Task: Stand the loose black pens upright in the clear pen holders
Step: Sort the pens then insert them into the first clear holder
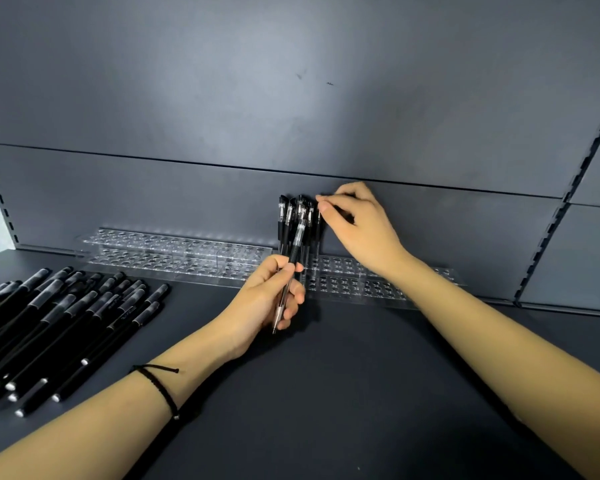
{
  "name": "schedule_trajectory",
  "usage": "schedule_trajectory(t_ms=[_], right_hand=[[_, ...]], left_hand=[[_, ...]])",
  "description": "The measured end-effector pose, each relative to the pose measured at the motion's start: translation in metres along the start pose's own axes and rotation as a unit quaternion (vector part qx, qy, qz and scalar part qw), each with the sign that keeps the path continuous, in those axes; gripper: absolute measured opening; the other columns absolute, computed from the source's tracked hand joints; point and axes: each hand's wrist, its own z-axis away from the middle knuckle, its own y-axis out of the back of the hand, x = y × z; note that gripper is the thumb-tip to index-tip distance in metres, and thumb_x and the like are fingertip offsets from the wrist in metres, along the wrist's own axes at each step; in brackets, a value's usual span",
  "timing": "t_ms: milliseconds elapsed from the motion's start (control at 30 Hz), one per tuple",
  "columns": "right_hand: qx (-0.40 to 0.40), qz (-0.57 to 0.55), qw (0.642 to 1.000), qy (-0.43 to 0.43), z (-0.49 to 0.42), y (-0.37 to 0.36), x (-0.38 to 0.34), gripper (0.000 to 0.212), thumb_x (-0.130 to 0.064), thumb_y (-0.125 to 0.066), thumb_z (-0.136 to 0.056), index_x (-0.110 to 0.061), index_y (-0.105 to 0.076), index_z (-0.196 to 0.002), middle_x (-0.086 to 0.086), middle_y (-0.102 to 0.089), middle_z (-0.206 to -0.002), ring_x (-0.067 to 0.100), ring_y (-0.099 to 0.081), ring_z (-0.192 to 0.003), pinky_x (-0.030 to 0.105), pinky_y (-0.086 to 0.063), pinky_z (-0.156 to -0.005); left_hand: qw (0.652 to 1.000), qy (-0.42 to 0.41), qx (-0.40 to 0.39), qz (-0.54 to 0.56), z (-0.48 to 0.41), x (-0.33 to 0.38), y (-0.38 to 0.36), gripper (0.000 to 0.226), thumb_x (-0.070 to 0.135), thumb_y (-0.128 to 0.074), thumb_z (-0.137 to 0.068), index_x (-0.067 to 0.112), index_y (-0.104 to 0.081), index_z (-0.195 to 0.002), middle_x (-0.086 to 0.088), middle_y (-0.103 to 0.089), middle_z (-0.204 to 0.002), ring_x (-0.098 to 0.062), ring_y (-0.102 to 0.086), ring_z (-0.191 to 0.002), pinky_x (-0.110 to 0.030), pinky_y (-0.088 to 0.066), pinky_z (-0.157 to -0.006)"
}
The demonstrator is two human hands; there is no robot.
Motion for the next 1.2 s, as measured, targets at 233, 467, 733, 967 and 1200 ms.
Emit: schedule_trajectory(t_ms=[233,467,733,967,1200], right_hand=[[0.030,-0.081,0.996,-0.017,0.010,-0.005,-0.010,0.029,-0.037,-0.061,-0.092,-0.025,-0.067,-0.118,-0.009,-0.054,-0.105,-0.002,-0.053,-0.087,0.018,-0.043,-0.087],[-0.080,-0.242,0.966,-0.038,0.028,-0.001,-0.037,0.007,-0.030,-0.066,-0.089,-0.035,-0.066,-0.094,-0.012,-0.072,-0.086,0.000,-0.065,-0.082,0.021,-0.052,-0.065],[0.087,-0.252,0.963,-0.045,0.021,0.009,-0.035,0.025,-0.007,-0.063,-0.091,-0.018,-0.058,-0.113,0.000,-0.065,-0.079,0.010,-0.060,-0.069,0.024,-0.056,-0.059],[0.168,-0.150,0.974,-0.009,0.005,0.019,-0.005,0.019,-0.011,-0.059,-0.094,-0.012,-0.056,-0.113,-0.009,-0.057,-0.079,0.017,-0.061,-0.077,0.049,-0.056,-0.074],[0.124,-0.123,0.985,0.008,0.000,0.009,-0.002,0.016,-0.009,-0.060,-0.093,-0.011,-0.057,-0.109,-0.002,-0.060,-0.081,0.018,-0.061,-0.076,0.048,-0.056,-0.072]], left_hand=[[0.997,-0.028,-0.016,-0.074,0.005,0.000,-0.003,0.011,0.025,-0.040,-0.103,0.016,-0.045,-0.099,-0.003,-0.062,-0.069,-0.016,-0.051,-0.052,-0.026,-0.040,-0.045],[0.992,-0.086,0.047,-0.078,0.005,0.005,-0.006,0.010,0.018,-0.038,-0.103,0.012,-0.045,-0.101,-0.003,-0.068,-0.070,-0.015,-0.060,-0.055,-0.026,-0.050,-0.052],[0.714,-0.015,0.027,-0.700,0.020,-0.010,-0.007,0.054,0.051,-0.040,-0.097,0.019,-0.038,-0.141,0.001,-0.036,-0.148,-0.020,-0.034,-0.136,-0.036,-0.031,-0.108],[0.695,0.033,-0.017,-0.718,0.029,-0.017,-0.013,0.060,0.058,-0.027,-0.099,0.034,-0.019,-0.153,0.008,-0.008,-0.163,-0.014,-0.006,-0.150,-0.035,-0.006,-0.119],[0.687,0.032,-0.016,-0.726,0.029,-0.014,-0.014,0.060,0.058,-0.028,-0.098,0.033,-0.023,-0.153,0.008,-0.016,-0.162,-0.013,-0.009,-0.149,-0.032,-0.009,-0.118]])
